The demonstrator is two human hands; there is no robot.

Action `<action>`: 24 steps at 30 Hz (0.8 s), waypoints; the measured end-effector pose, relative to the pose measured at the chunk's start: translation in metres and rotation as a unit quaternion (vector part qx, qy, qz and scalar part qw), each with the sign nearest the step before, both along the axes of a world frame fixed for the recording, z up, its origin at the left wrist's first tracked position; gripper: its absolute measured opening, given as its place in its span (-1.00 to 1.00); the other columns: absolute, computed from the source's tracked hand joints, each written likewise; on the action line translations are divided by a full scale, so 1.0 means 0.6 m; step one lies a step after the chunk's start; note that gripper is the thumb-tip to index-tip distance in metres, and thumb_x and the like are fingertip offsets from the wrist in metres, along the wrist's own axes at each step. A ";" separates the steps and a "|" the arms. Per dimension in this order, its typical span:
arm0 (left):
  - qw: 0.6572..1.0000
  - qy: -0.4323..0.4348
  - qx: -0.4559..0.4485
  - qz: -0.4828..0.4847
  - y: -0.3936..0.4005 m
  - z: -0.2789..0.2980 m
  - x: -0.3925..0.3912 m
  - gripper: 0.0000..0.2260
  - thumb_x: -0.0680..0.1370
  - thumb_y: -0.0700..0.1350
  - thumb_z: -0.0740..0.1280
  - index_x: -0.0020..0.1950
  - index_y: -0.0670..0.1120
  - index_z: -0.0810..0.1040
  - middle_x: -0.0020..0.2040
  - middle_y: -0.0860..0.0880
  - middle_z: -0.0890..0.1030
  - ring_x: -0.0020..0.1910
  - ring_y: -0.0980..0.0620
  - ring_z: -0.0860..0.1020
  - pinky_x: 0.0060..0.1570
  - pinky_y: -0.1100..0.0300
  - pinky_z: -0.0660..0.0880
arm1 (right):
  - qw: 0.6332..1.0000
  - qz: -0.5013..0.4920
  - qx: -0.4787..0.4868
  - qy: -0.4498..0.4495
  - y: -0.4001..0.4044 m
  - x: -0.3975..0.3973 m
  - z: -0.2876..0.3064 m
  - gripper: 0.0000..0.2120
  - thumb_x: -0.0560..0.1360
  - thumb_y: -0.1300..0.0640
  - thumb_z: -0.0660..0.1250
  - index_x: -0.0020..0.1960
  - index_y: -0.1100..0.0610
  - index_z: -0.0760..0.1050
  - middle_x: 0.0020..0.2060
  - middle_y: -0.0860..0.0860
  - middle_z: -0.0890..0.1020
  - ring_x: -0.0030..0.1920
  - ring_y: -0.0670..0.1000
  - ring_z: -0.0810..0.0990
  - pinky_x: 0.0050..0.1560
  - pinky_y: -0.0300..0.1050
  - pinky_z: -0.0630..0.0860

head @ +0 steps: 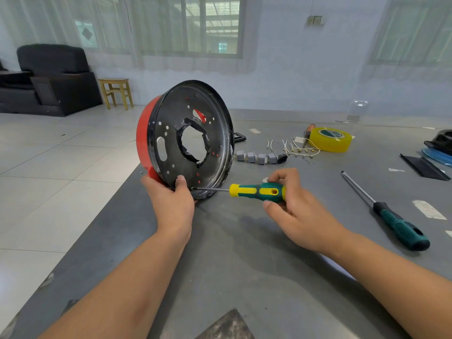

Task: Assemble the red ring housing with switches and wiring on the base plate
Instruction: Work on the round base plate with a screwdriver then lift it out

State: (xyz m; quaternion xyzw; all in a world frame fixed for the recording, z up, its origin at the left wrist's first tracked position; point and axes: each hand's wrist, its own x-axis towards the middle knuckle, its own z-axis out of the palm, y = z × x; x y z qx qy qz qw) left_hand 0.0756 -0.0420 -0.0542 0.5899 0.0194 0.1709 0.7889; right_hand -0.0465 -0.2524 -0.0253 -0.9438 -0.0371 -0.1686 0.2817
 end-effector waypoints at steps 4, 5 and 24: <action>1.000 0.000 0.006 0.000 -0.001 0.000 0.000 -0.65 0.47 -0.04 0.31 -0.07 0.46 0.32 0.22 0.08 0.53 0.23 -0.09 0.60 0.23 -0.25 0.59 | 0.996 -0.089 0.015 -0.006 0.009 0.005 -0.001 -0.45 0.48 -0.51 -0.09 0.04 -0.08 0.33 -0.32 -0.02 0.60 -0.29 0.02 0.58 -0.28 0.12 0.53; 1.000 0.000 0.007 0.001 -0.002 0.000 0.000 -0.64 0.47 -0.03 0.31 -0.10 0.49 0.32 0.23 0.08 0.53 0.22 -0.10 0.60 0.22 -0.25 0.59 | 0.994 -0.107 0.014 0.002 0.010 0.007 -0.003 -0.43 0.47 -0.54 -0.12 0.03 -0.09 0.32 -0.33 -0.02 0.59 -0.29 0.04 0.58 -0.29 0.11 0.51; 1.000 -0.002 0.000 -0.013 -0.002 0.002 -0.002 -0.61 0.47 -0.06 0.31 -0.08 0.49 0.33 0.15 0.16 0.55 0.18 -0.04 0.62 0.22 -0.26 0.60 | 0.995 -0.079 0.060 0.025 0.007 0.009 0.006 -0.58 0.56 -0.41 0.07 0.04 -0.05 0.33 -0.32 0.02 0.63 -0.29 0.02 0.60 -0.19 0.15 0.58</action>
